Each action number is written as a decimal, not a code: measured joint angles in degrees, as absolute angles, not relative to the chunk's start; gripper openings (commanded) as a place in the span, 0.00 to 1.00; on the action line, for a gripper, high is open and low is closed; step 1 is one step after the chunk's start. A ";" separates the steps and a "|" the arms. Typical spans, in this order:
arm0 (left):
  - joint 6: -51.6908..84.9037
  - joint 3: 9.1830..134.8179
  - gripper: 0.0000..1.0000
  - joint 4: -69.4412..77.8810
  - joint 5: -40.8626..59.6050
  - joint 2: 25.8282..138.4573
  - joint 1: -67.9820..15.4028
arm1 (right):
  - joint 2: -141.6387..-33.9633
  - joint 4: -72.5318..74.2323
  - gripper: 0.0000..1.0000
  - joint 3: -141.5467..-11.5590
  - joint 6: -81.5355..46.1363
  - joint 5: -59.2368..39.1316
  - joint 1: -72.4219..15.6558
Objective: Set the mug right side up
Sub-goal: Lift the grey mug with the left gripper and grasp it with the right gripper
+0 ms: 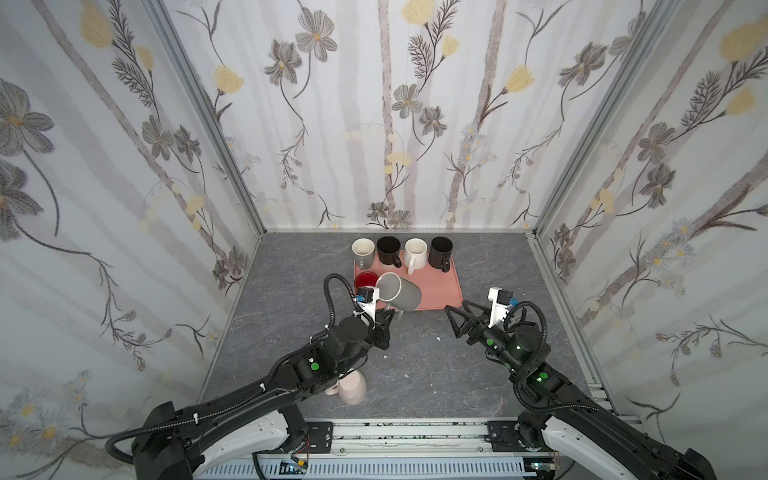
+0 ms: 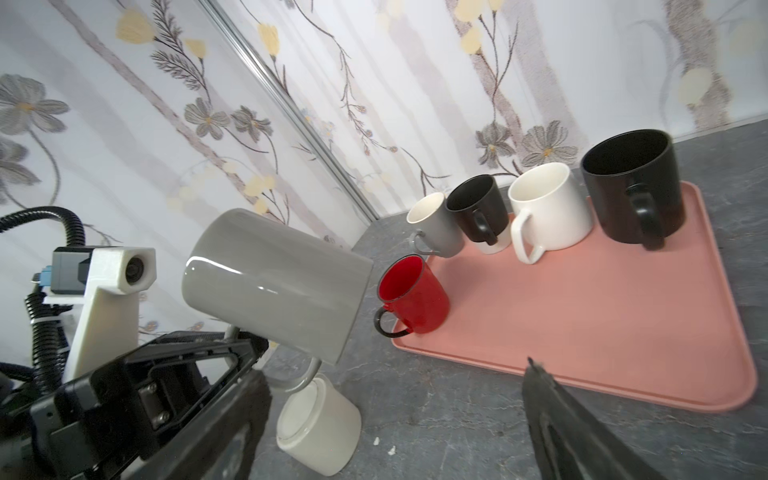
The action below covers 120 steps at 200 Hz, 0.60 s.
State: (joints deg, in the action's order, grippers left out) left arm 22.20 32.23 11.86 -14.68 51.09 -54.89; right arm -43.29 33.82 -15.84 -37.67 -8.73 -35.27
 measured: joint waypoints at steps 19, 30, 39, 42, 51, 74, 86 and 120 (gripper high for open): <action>23.07 29.28 0.00 17.56 -12.75 47.33 -53.87 | -47.27 40.38 0.92 -15.68 -40.64 -12.64 -36.75; 23.92 28.12 0.00 20.18 -11.90 45.93 -53.45 | -49.45 44.75 0.92 -15.79 -41.69 -14.33 -38.26; 24.08 27.29 0.00 22.55 -11.68 45.01 -53.15 | -51.40 47.64 0.92 -16.29 -42.28 -15.40 -39.92; 24.21 27.03 0.00 23.40 -11.68 44.73 -53.12 | -51.96 48.51 0.92 -16.49 -42.52 -15.62 -40.42; 24.53 26.55 0.00 25.30 -11.33 44.12 -52.99 | -54.11 51.48 0.92 -17.26 -43.03 -16.58 -42.04; 25.71 25.87 0.00 30.22 -9.78 42.98 -52.80 | -59.86 59.77 0.89 -18.94 -44.38 -18.92 -45.08; 26.13 25.52 0.00 32.56 -8.80 42.52 -52.80 | -63.20 64.40 0.87 -19.70 -45.87 -19.29 -45.56; 27.16 24.77 0.00 36.64 -6.57 42.00 -52.80 | -71.79 76.58 0.83 -22.83 -50.09 -21.30 -46.92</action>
State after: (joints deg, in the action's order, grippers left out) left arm 27.16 24.77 36.64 -6.57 42.00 -52.80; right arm -71.79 76.58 -22.83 -50.09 -21.30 -46.92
